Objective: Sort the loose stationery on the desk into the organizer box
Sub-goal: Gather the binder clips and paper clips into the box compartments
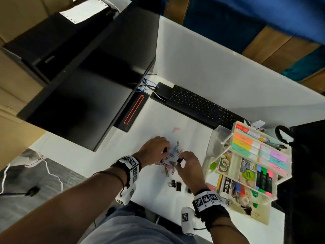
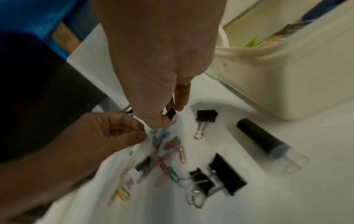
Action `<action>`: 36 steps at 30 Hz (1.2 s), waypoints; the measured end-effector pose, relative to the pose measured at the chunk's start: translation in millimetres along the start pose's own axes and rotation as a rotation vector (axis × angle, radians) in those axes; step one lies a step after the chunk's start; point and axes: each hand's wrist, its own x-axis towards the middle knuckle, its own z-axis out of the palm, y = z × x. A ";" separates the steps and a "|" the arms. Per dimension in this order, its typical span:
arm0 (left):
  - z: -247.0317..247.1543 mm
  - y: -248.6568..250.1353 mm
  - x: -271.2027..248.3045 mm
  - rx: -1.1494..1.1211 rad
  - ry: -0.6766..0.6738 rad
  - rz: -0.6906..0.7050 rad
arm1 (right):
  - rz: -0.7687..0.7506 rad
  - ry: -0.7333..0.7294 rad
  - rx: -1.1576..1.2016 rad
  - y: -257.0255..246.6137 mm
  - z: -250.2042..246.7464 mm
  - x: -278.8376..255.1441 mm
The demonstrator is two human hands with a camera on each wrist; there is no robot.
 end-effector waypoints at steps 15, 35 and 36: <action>-4.1 140.2 10.1 -0.444 0.156 0.079 | -0.007 0.328 0.185 61.0 -149.8 -90.9; 148.5 317.8 29.7 -0.166 -0.201 0.264 | 0.182 0.070 -0.118 229.2 -155.7 -183.7; 155.6 319.2 32.0 -0.136 -0.209 0.269 | 0.185 0.062 -0.131 228.9 -155.3 -184.3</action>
